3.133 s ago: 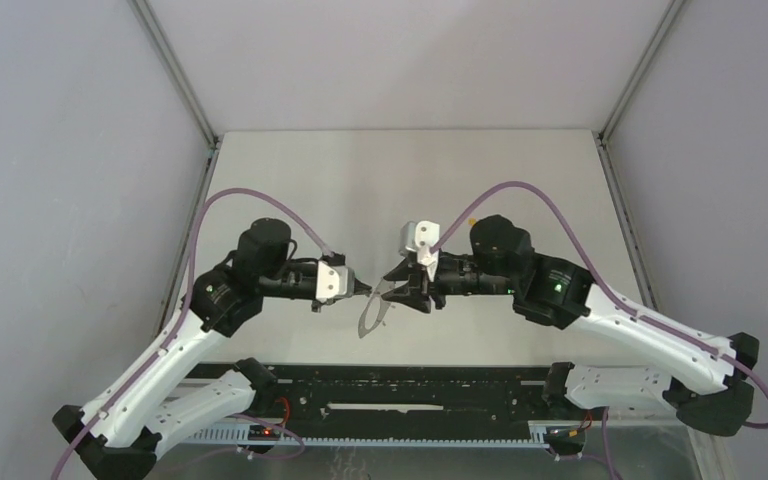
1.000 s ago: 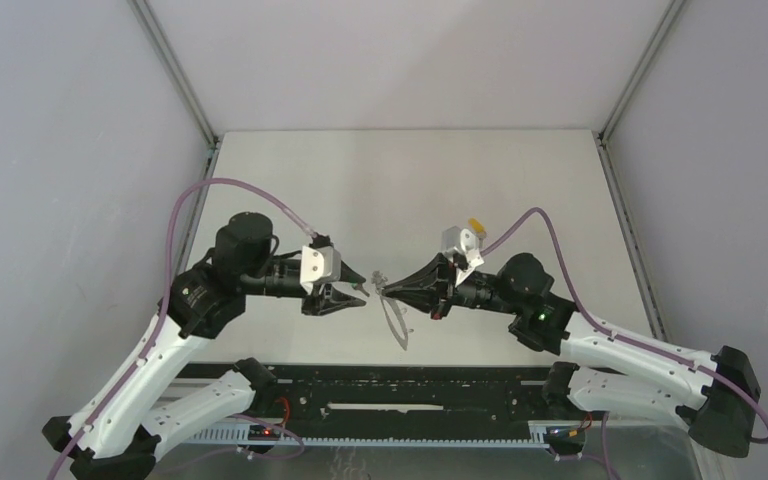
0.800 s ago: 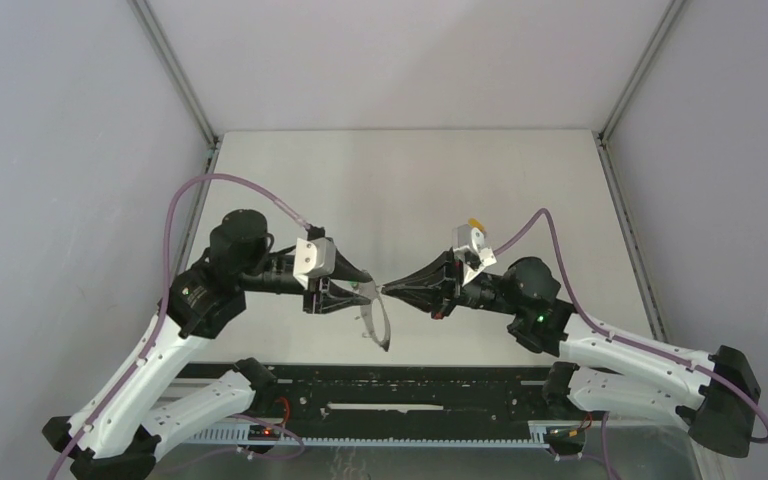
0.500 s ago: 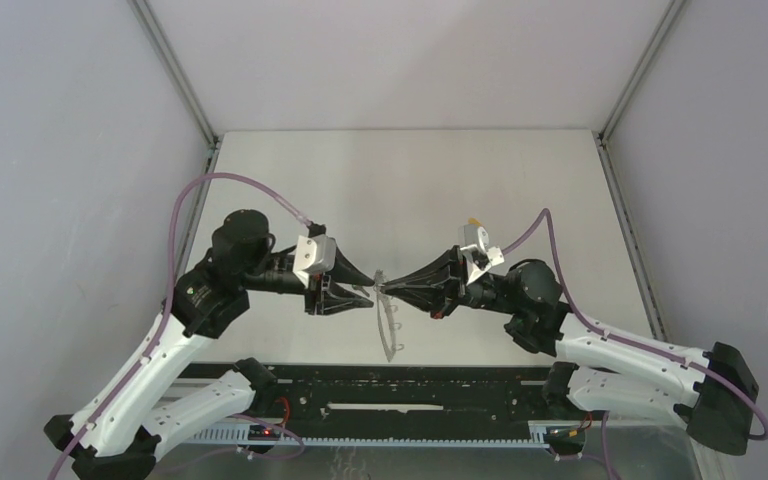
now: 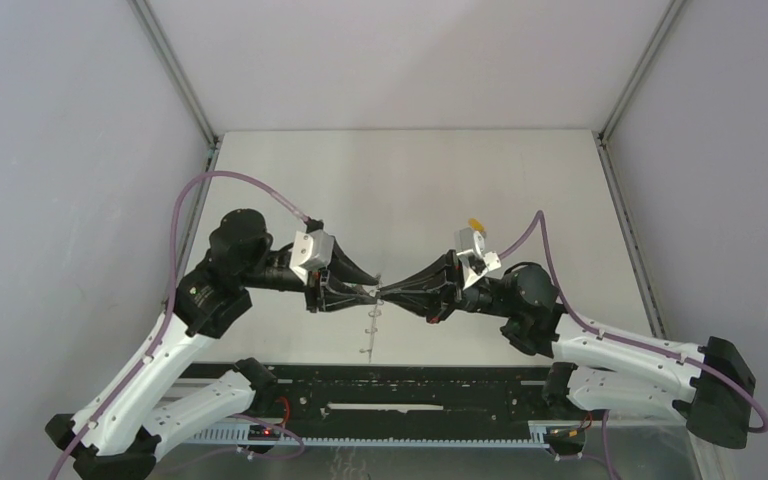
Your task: Put the keys on the keyring
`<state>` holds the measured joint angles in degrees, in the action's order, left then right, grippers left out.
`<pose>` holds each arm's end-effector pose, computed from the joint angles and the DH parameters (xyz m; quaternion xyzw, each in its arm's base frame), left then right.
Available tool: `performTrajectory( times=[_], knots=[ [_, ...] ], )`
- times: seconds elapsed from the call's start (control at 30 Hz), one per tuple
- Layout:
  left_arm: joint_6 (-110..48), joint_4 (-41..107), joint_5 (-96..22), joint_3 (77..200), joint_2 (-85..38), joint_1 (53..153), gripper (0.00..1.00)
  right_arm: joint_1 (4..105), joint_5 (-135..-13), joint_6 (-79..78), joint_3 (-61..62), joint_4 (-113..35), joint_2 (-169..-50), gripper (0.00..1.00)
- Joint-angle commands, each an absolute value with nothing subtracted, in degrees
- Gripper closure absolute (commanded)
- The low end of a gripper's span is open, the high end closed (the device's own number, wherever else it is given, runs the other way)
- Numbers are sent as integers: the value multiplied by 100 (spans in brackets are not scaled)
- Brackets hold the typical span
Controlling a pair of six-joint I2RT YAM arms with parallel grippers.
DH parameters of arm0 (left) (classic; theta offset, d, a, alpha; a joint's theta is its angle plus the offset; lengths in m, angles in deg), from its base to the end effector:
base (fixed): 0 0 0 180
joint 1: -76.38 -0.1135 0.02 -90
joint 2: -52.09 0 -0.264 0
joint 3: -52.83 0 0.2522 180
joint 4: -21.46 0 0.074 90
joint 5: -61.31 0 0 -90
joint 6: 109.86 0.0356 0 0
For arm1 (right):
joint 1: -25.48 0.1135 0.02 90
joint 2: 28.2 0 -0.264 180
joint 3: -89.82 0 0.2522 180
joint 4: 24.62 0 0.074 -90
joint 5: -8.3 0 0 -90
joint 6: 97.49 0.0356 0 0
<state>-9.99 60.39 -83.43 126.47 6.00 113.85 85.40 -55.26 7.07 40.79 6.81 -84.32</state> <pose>0.1039 -0.1163 0.4017 0.5426 0.5124 -0.4796 0.4615 0.0963 0.1979 0.3452 -0.3808 0.4129 0.5937 0.5762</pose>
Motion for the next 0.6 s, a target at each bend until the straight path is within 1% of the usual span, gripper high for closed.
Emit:
performTrajectory(
  times=[0.0,0.13,0.47,0.5,0.57],
  knots=[
    [-1280,5702,-8574,12493,634,11373,62,8644,-5735,592,4046,1063,-8445,100],
    [-1159,5864,-8562,12462,673,11365,70,8710,-5833,520,4046,1100,-8458,100],
    [-1008,6139,-8152,12557,728,11367,99,8744,-5904,335,4040,697,-8320,100],
    [-996,6169,-8084,12594,720,11367,100,8744,-5890,288,4008,513,-8284,98],
    [-915,6288,-7974,12651,699,11367,100,8701,-5772,175,3861,18,-8197,81]
  ],
)
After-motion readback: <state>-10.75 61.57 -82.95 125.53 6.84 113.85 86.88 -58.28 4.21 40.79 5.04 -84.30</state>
